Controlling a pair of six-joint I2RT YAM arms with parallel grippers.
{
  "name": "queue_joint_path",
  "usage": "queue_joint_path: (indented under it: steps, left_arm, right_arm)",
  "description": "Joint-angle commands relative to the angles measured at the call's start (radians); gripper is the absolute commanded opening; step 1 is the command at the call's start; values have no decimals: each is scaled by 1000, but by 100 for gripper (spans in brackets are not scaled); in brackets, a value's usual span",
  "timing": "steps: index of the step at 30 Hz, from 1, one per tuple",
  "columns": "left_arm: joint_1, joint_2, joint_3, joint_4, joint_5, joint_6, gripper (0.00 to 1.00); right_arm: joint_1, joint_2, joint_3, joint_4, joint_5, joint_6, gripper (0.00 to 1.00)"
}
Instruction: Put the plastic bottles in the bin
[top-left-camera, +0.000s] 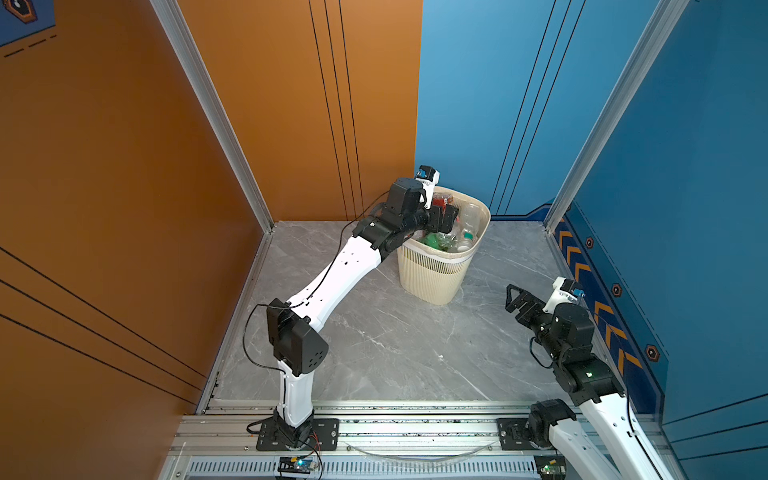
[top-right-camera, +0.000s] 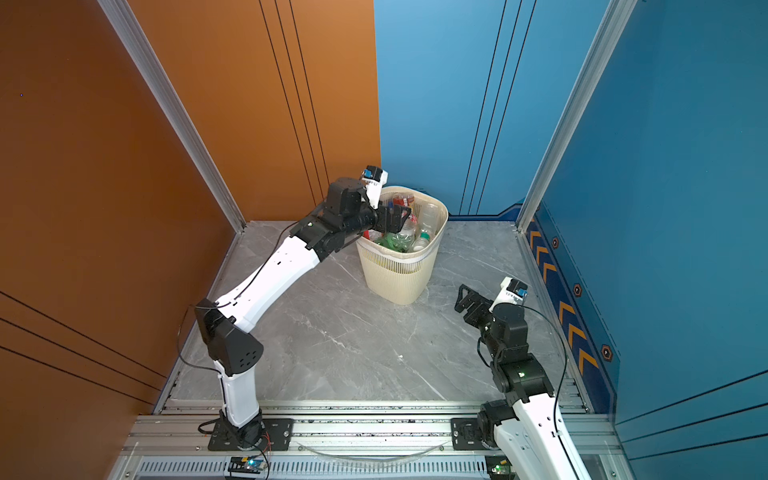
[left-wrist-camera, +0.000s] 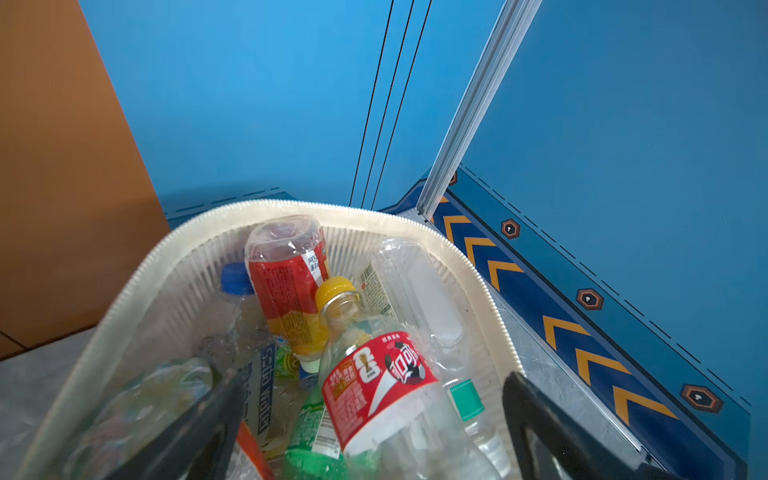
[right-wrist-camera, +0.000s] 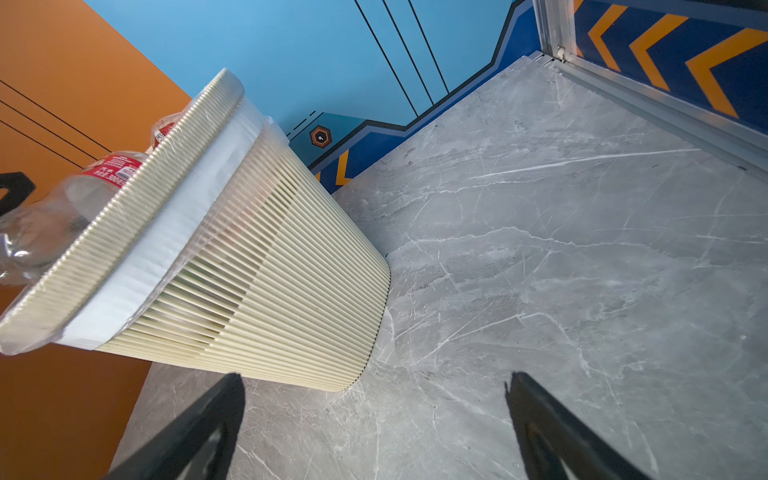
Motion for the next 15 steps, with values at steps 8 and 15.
queue_joint_path:
  steps: [8,15]
  left_arm:
    - [-4,-607,-779,443,-334,136,97]
    - [22,-1056,-1528,610,-699,181,97]
  right_arm:
    - [5,46,57,-29,32,-113,100]
    - [5,7,-2,-66,124,-275,100]
